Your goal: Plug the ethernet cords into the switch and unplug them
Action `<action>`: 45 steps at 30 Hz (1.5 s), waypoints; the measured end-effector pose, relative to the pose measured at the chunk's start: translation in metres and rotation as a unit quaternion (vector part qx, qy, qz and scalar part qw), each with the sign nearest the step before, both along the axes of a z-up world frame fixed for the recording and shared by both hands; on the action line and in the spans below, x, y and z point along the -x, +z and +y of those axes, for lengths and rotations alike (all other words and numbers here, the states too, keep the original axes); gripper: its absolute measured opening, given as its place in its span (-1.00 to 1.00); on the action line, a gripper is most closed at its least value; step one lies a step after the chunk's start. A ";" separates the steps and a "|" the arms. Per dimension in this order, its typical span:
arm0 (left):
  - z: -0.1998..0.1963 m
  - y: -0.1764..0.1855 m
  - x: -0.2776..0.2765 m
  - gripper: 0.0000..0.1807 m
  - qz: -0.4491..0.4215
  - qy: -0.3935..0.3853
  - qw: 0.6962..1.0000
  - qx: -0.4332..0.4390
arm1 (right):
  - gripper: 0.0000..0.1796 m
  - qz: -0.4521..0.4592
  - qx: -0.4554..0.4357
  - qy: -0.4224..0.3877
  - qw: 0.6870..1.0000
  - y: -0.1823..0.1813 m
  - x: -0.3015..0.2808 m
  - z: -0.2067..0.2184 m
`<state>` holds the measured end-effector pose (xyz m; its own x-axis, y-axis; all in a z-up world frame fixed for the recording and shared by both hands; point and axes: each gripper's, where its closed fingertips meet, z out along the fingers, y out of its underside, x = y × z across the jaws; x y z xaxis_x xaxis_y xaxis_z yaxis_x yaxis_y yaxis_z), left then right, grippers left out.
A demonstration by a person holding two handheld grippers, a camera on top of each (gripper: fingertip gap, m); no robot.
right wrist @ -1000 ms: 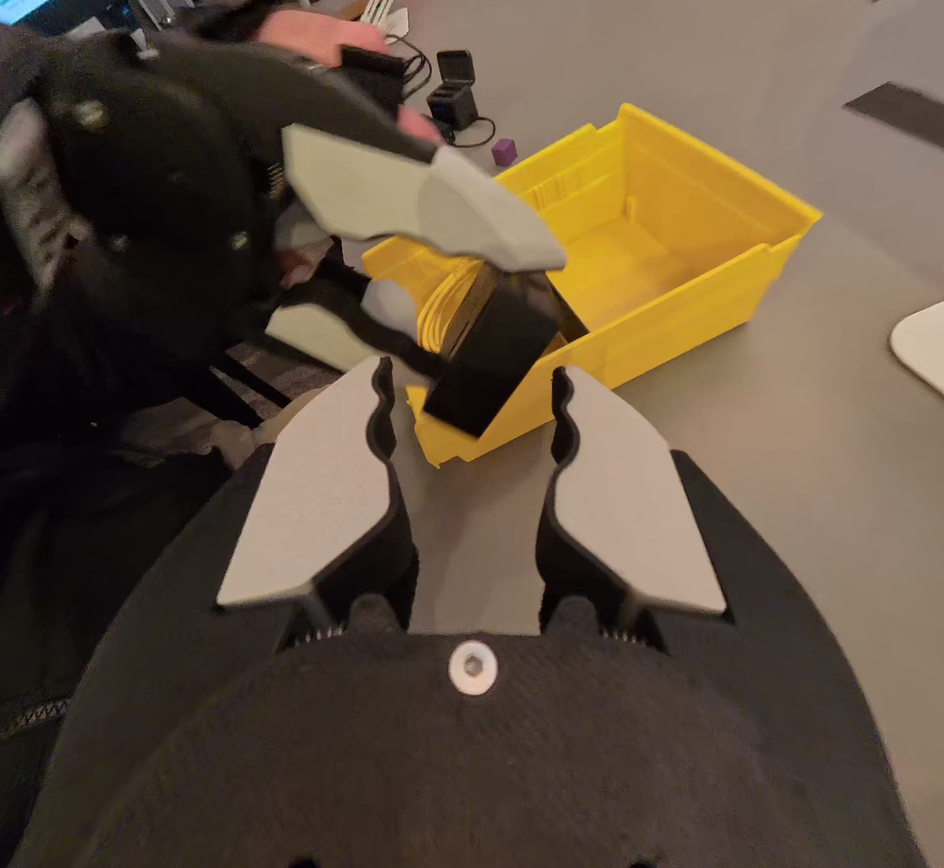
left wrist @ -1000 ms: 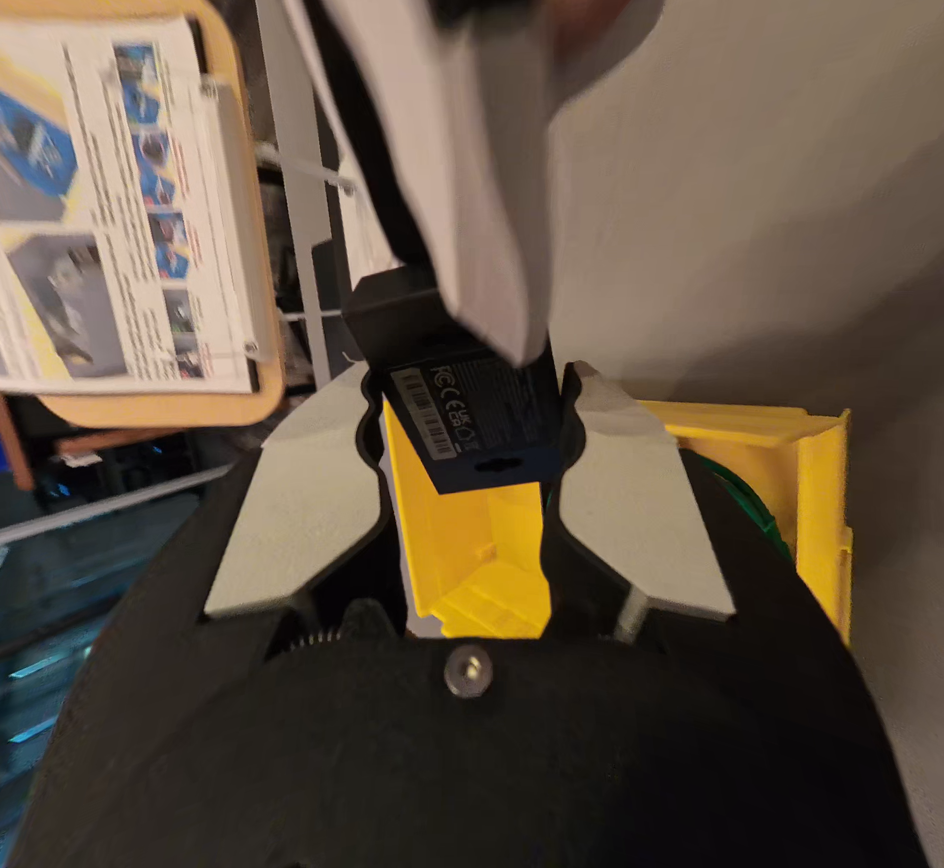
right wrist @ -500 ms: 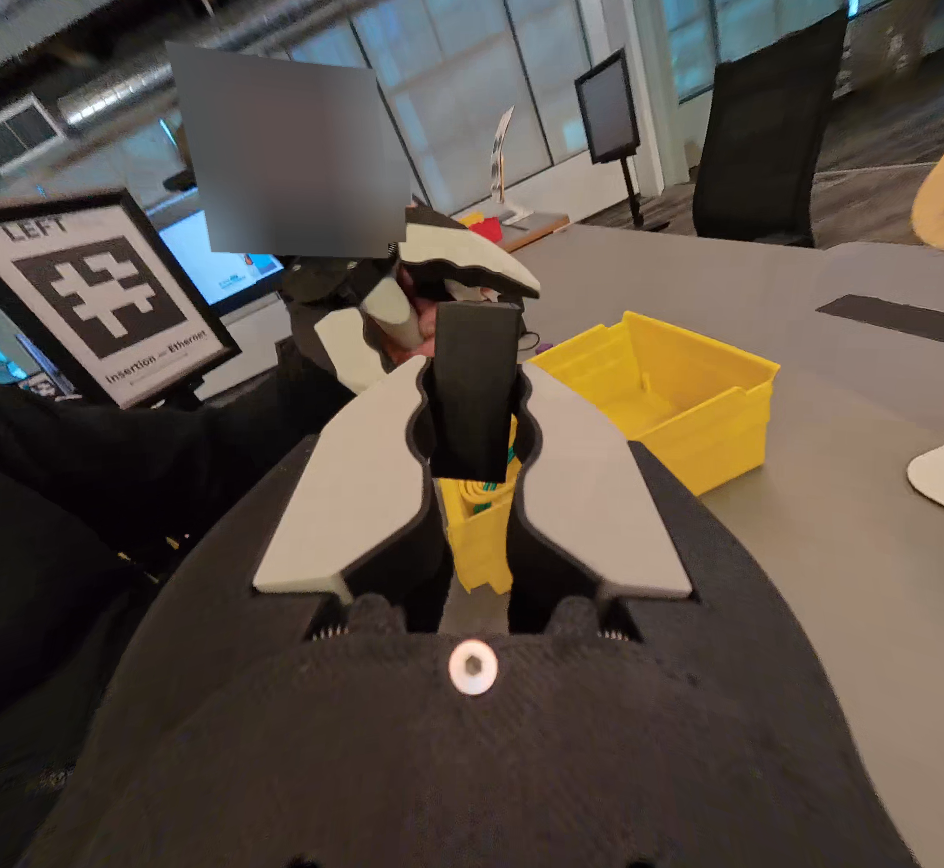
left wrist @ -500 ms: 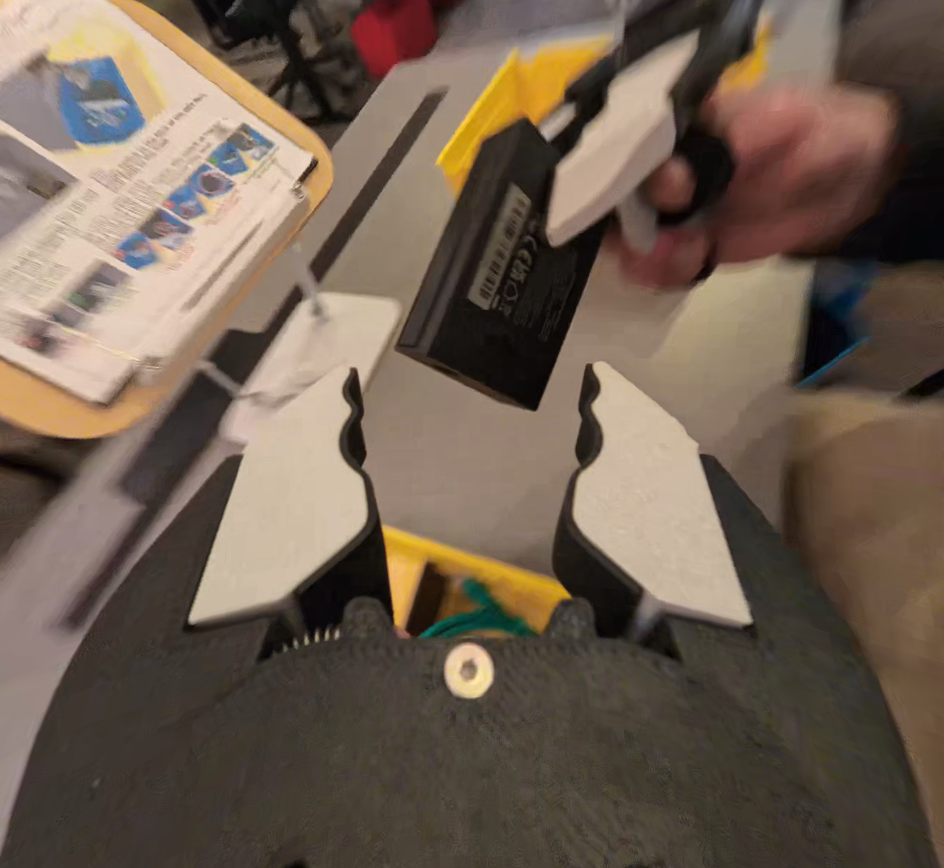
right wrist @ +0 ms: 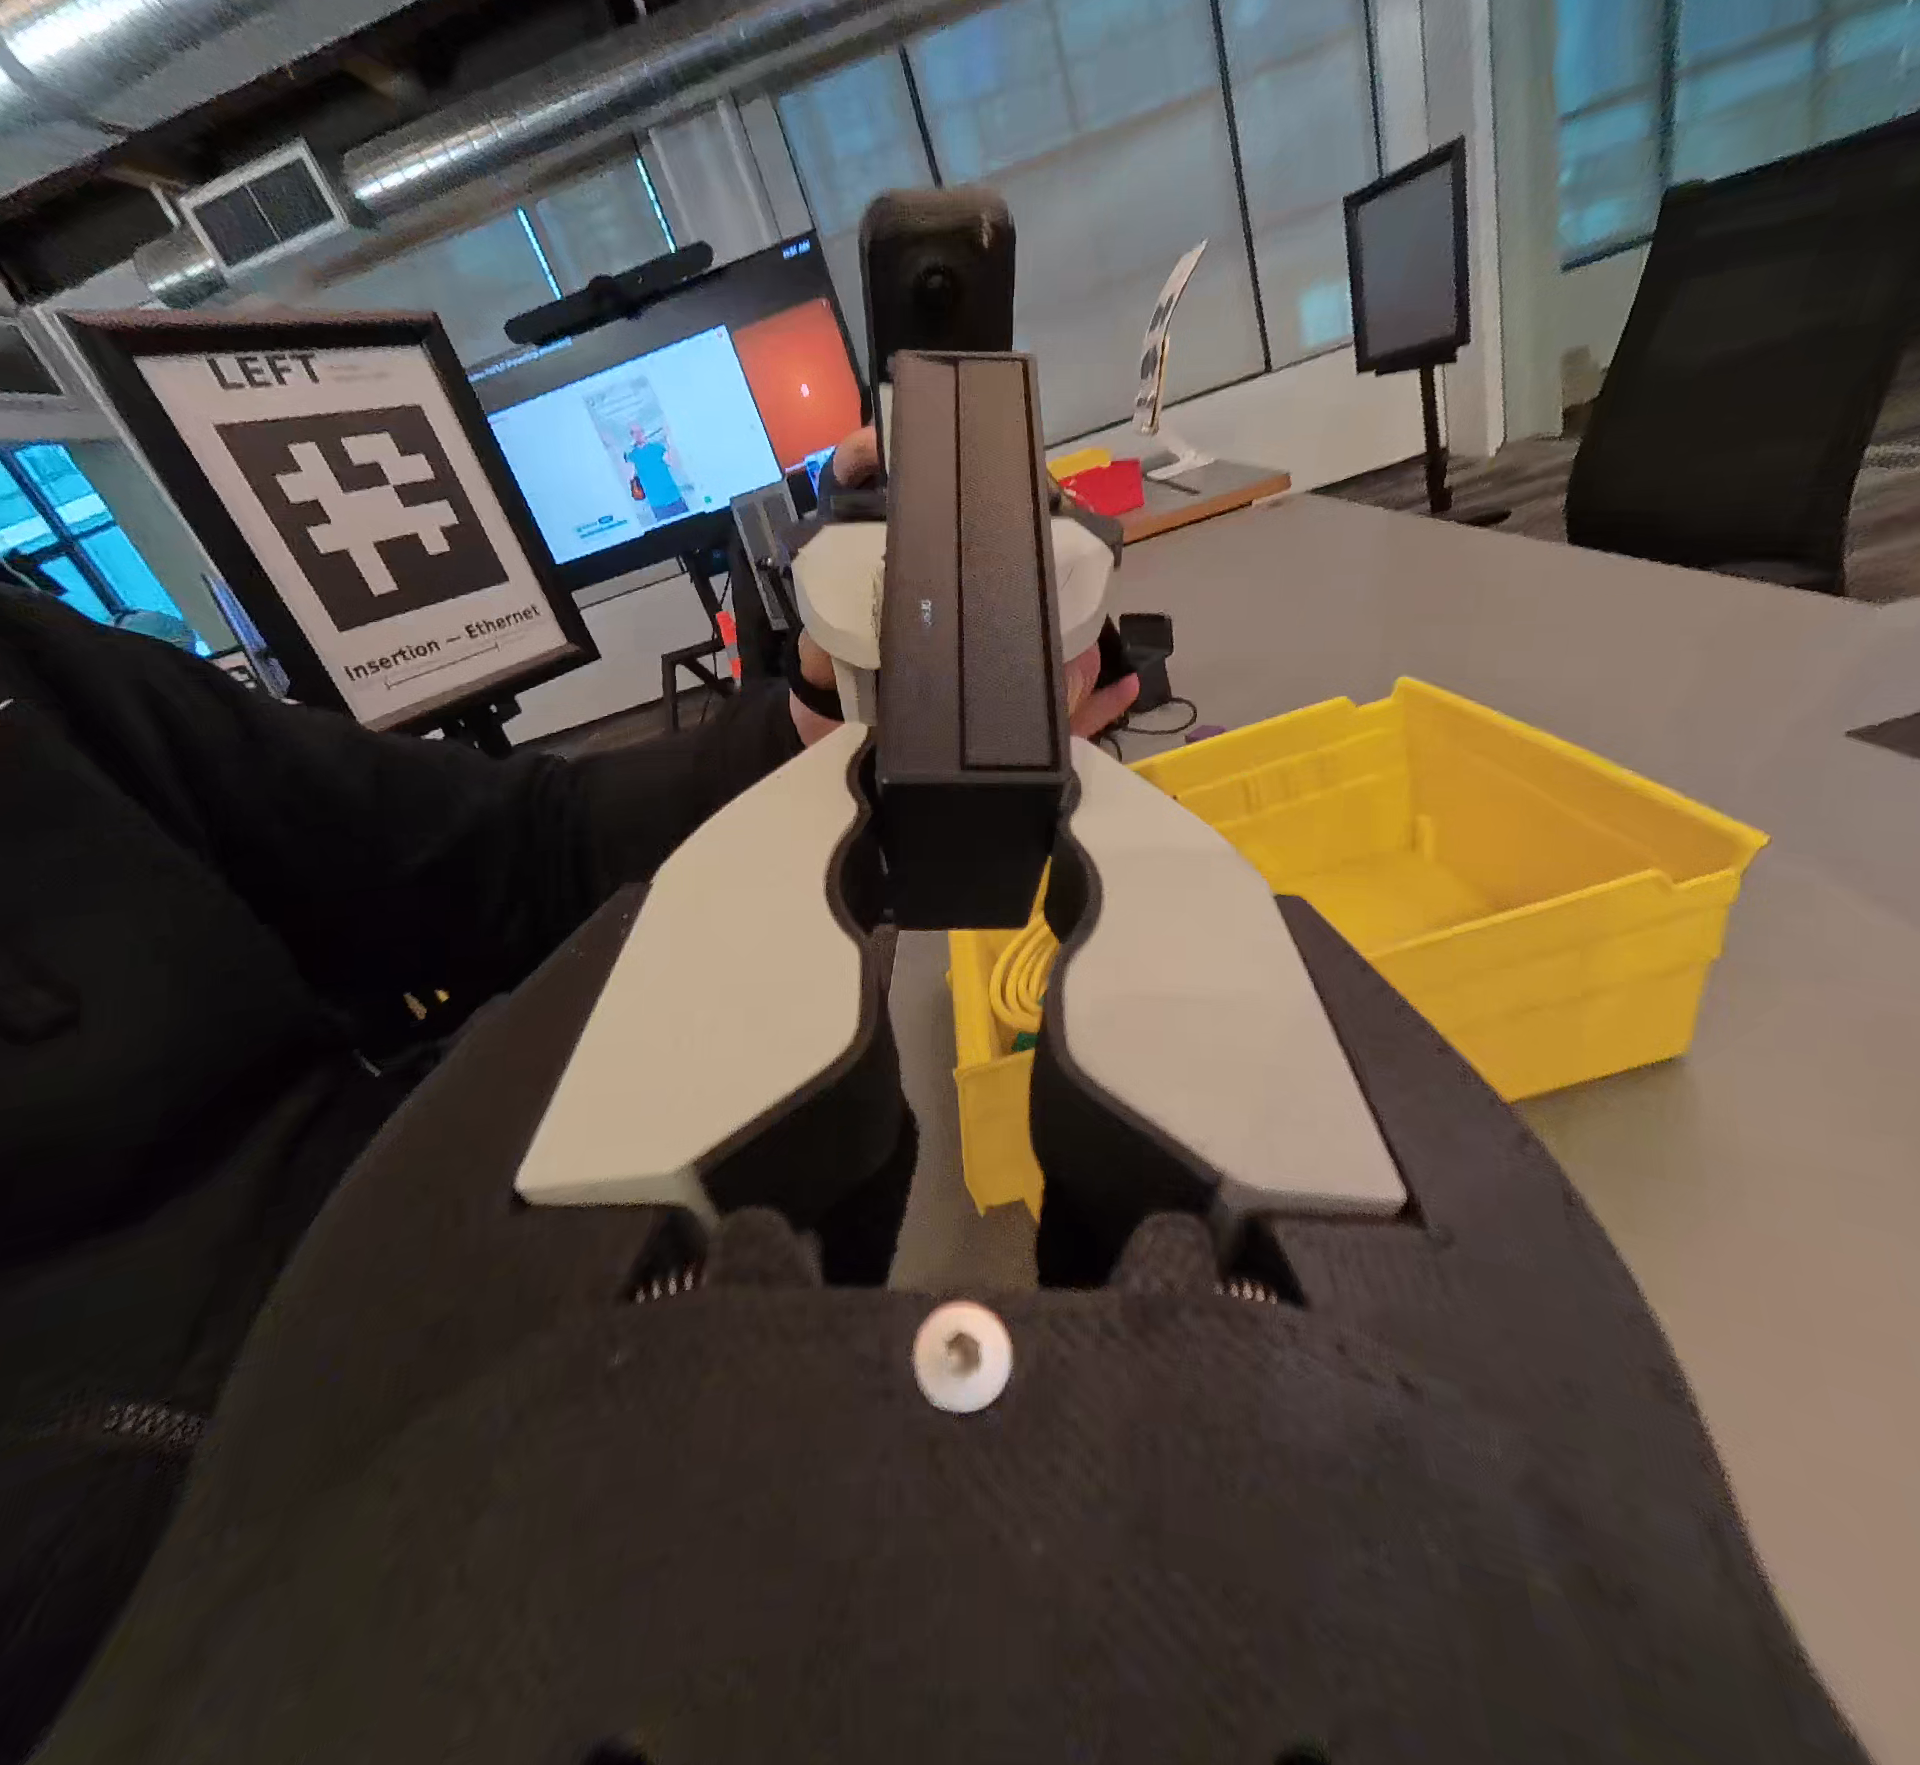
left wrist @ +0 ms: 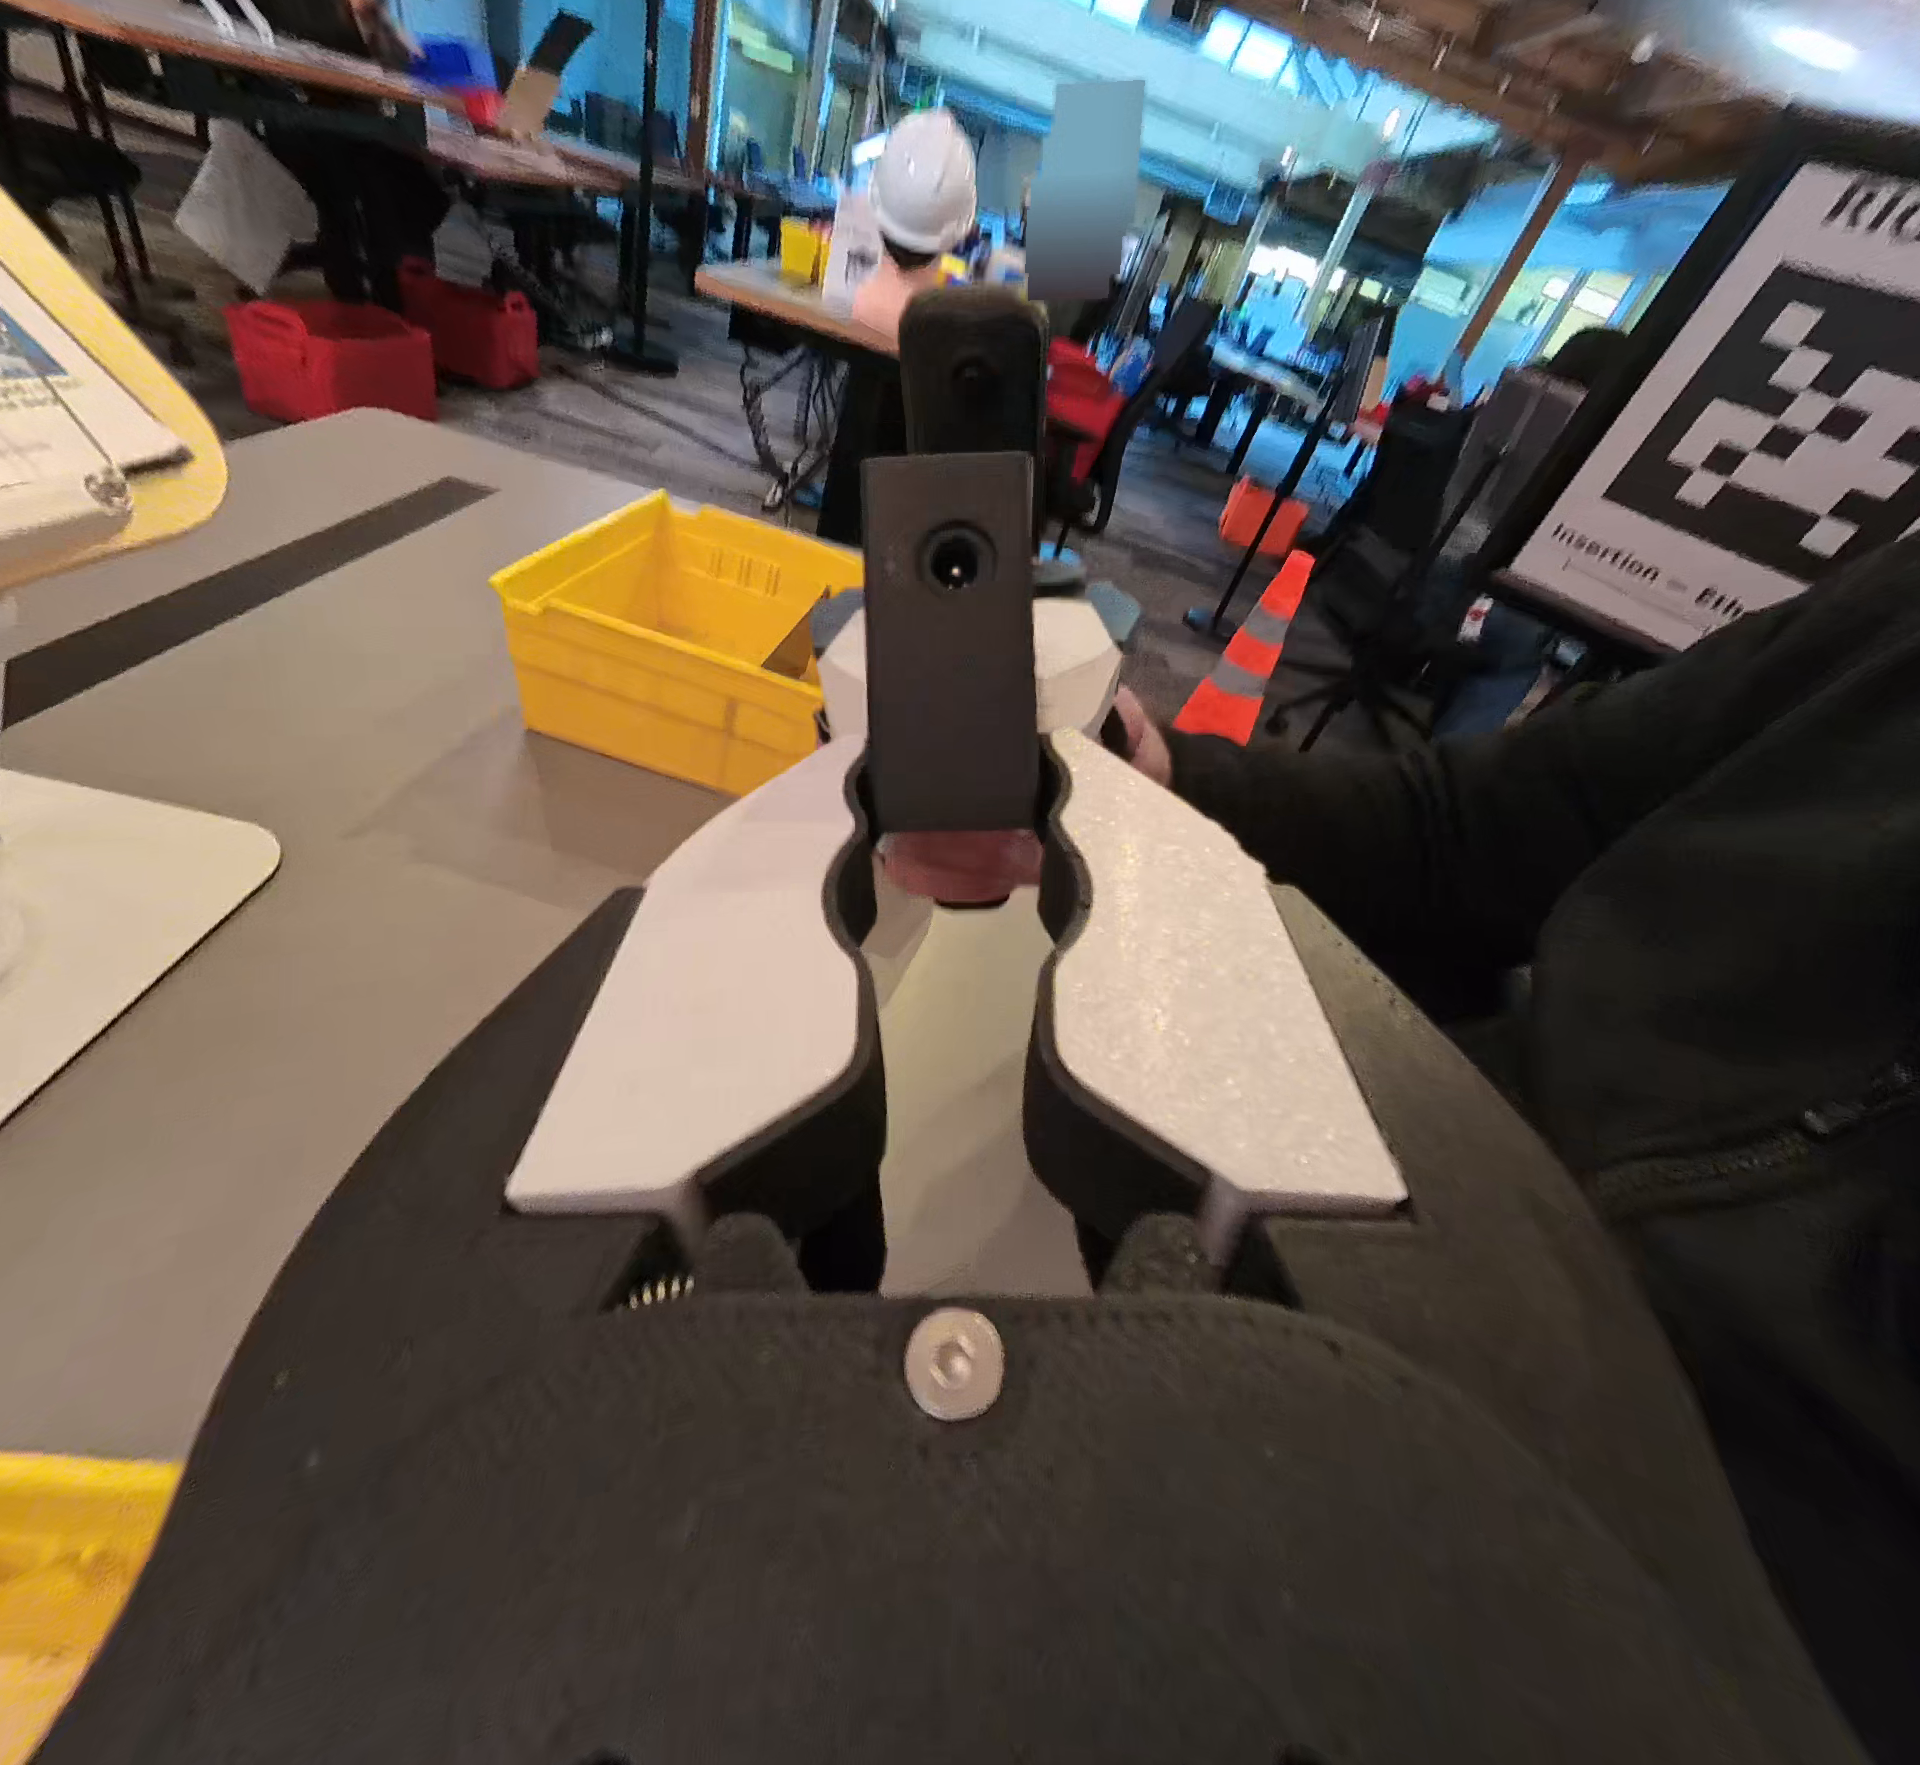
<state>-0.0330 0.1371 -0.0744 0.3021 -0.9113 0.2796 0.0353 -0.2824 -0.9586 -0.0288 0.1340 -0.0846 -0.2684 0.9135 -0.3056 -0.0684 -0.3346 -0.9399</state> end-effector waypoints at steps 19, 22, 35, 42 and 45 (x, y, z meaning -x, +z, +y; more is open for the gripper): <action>-0.026 -0.038 -0.013 -0.71 0.195 -0.061 0.979 0.019 | -0.66 -0.222 -0.151 0.047 0.962 -0.057 0.006 -0.030; -0.018 -0.021 -0.013 -0.60 0.171 -0.024 0.984 -0.036 | -0.67 -0.159 -0.059 0.081 0.982 -0.043 0.008 -0.032; 0.003 -0.032 -0.033 0.27 0.385 0.132 0.811 -0.419 | -0.66 -0.085 0.180 0.215 0.956 -0.020 -0.007 -0.037; -0.001 -0.036 -0.034 0.16 0.342 0.120 0.858 -0.364 | -0.51 -0.081 0.171 0.198 0.962 -0.018 -0.004 -0.036; 0.000 -0.028 -0.031 0.16 0.268 0.120 0.908 -0.300 | -0.27 -0.061 0.128 0.158 0.977 -0.008 -0.007 -0.028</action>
<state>-0.0017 0.1373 -0.1027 0.4581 -0.7412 -0.4907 -0.4894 0.2505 -0.8353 -0.0222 0.1058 -0.0923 -0.4725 0.6807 -0.5598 0.1834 -0.5453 -0.8179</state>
